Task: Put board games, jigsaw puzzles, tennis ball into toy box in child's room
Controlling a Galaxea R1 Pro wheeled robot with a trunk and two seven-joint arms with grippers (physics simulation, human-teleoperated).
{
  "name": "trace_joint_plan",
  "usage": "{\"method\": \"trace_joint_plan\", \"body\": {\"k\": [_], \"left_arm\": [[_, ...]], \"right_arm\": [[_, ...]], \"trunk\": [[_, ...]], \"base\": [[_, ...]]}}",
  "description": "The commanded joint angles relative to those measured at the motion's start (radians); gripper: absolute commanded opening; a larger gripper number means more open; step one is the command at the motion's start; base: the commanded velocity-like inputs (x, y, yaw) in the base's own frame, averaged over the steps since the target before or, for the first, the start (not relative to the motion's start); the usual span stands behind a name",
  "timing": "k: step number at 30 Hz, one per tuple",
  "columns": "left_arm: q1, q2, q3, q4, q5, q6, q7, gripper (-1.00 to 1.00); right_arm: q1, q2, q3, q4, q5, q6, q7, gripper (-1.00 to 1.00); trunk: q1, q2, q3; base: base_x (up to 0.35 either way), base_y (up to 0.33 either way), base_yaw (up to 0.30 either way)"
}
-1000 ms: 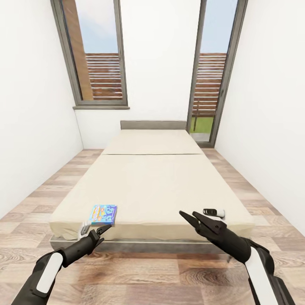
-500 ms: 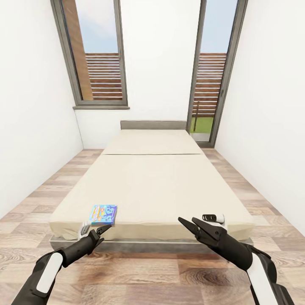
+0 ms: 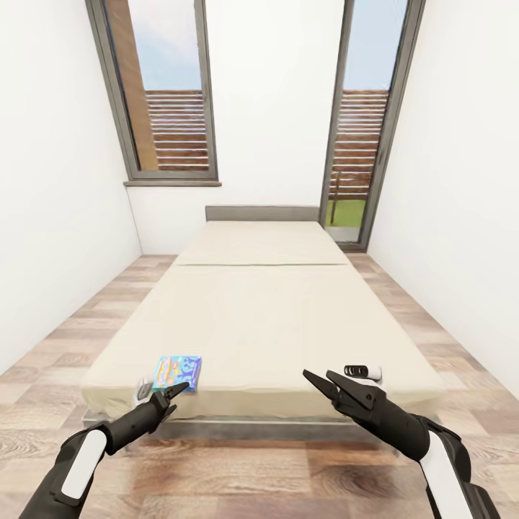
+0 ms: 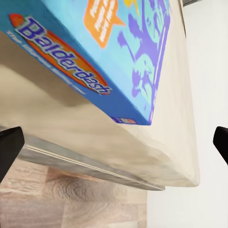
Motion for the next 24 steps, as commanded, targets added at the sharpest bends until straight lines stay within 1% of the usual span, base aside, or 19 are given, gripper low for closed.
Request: {"method": "trace_joint_plan", "body": {"k": [1,8,24], "left_arm": [[-0.001,0.0,0.002,0.0,0.002,0.007,-0.002,1.0],[-0.001,0.0,0.003,0.0,0.002,0.007,-0.004,1.0],[-0.001,0.0,0.004,0.0,0.002,0.007,-0.005,1.0]], "right_arm": [[-0.001,0.0,0.0,0.0,0.0,0.004,0.002,1.0],[-0.001,0.0,0.001,0.001,0.002,0.004,-0.001,1.0],[0.0,0.0,0.003,0.001,0.002,0.004,-0.013,1.0]], "trunk": [[0.0,0.0,-0.001],[0.0,0.0,-0.001],[0.0,0.0,-0.001]], "base": [[0.201,0.094,0.0],[0.067,0.028,0.0],[0.006,0.002,0.0]]}}
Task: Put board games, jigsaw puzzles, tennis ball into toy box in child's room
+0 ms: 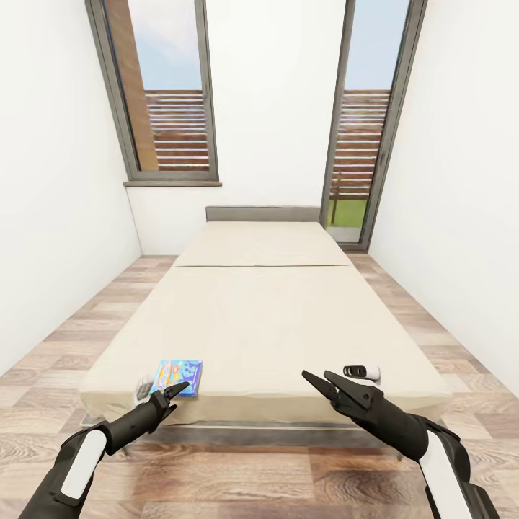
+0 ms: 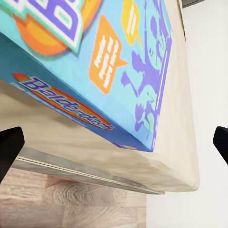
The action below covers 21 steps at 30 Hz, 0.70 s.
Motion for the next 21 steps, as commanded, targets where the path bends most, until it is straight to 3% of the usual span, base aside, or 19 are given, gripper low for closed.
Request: {"method": "trace_joint_plan", "body": {"k": [1,19,21], "left_arm": [[-0.001,0.0,0.002,0.0,0.002,0.007,-0.002,1.0],[-0.001,0.0,0.001,0.0,0.002,0.007,-0.002,1.0],[0.001,-0.007,-0.001,0.001,0.002,0.018,-0.009,1.0]], "right_arm": [[-0.001,0.0,0.0,0.0,0.0,0.004,0.002,1.0],[-0.001,-0.001,-0.004,0.0,-0.006,-0.038,0.003,1.0],[-0.001,0.011,-0.016,0.011,0.0,-0.049,-0.008,1.0]], "trunk": [[0.0,0.0,-0.001],[0.0,0.0,-0.001],[0.0,0.0,-0.001]], "base": [[0.0,0.0,0.0],[0.018,0.0,0.0],[0.0,0.0,0.0]]}}
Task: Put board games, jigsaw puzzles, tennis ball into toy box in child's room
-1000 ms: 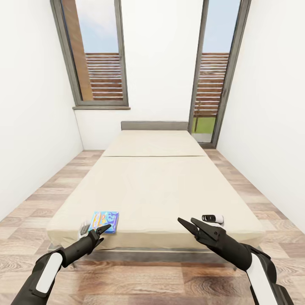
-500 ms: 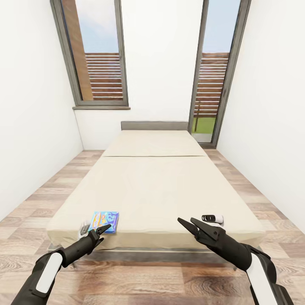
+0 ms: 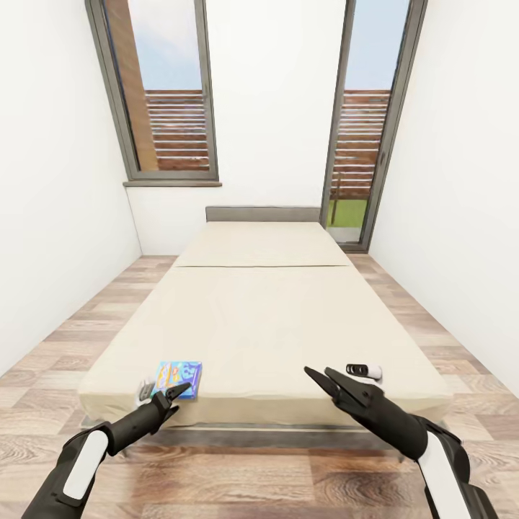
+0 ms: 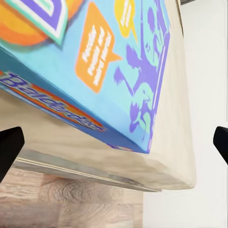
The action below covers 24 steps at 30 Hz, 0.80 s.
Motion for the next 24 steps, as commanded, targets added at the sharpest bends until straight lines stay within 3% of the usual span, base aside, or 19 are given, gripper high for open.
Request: {"method": "trace_joint_plan", "body": {"k": [1,3,15,24], "left_arm": [[-0.001,-0.002,0.001,0.0,0.002,0.012,-0.002,1.0],[-0.001,-0.002,0.001,0.0,0.002,0.023,-0.002,1.0],[-0.001,-0.021,-0.006,0.001,0.002,-0.01,-0.002,1.0],[-0.001,-0.022,-0.006,0.001,0.002,-0.009,-0.002,1.0]], "right_arm": [[-0.001,0.006,-0.001,0.006,0.0,-0.001,-0.004,1.0],[-0.001,0.018,-0.001,0.017,0.0,-0.013,-0.008,1.0],[-0.001,0.026,-0.005,0.033,0.001,-0.047,-0.014,1.0],[-0.001,0.03,-0.004,0.033,0.001,-0.049,-0.015,1.0]], "trunk": [[0.0,0.0,-0.001],[0.0,0.0,-0.001],[0.0,0.0,-0.001],[0.0,0.0,-0.001]], "base": [[0.0,0.0,0.0],[0.0,0.0,0.0],[0.0,0.0,0.0],[0.0,0.0,0.0]]}}
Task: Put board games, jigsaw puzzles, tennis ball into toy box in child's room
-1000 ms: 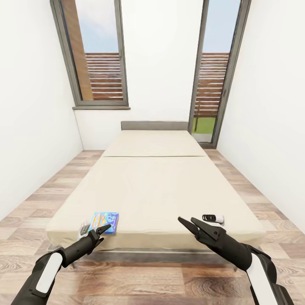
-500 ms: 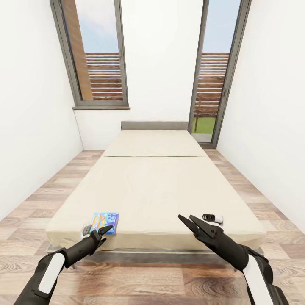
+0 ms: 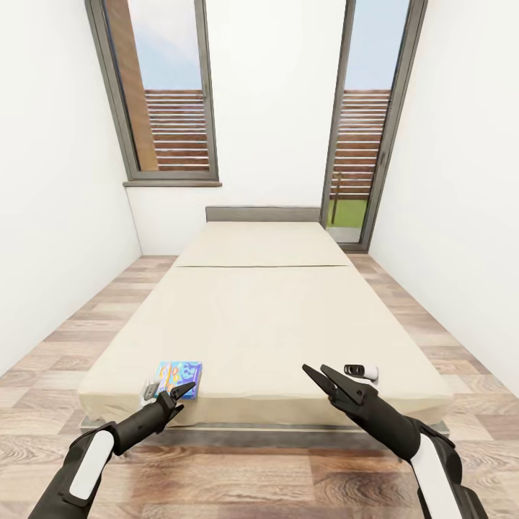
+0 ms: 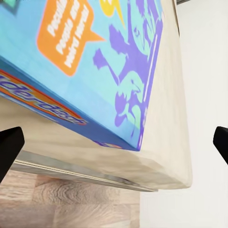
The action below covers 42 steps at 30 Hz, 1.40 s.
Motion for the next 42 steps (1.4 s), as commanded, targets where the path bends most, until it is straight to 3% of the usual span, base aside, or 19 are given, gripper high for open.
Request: {"method": "trace_joint_plan", "body": {"k": [1,17,29,42], "left_arm": [[-0.001,0.0,0.002,0.0,0.002,0.007,-0.002,1.0],[-0.001,0.002,0.004,0.001,0.005,0.014,-0.011,1.0],[-0.001,0.003,0.006,0.014,0.006,0.019,-0.076,1.0],[-0.001,0.003,0.011,0.084,0.004,0.016,-0.128,1.0]], "right_arm": [[-0.001,0.002,-0.001,0.0,-0.001,0.002,0.002,1.0],[-0.001,0.001,0.0,0.0,-0.002,-0.015,0.001,1.0],[-0.001,0.003,0.001,-0.001,0.0,-0.016,0.001,1.0],[-0.001,0.01,0.005,-0.001,0.003,-0.017,0.0,1.0]], "trunk": [[0.0,0.0,-0.001],[0.0,0.0,-0.001],[0.0,0.0,-0.001],[0.0,0.0,-0.001]], "base": [[0.0,0.0,0.0],[0.0,0.0,0.0],[0.0,0.0,0.0],[0.0,0.0,0.0]]}}
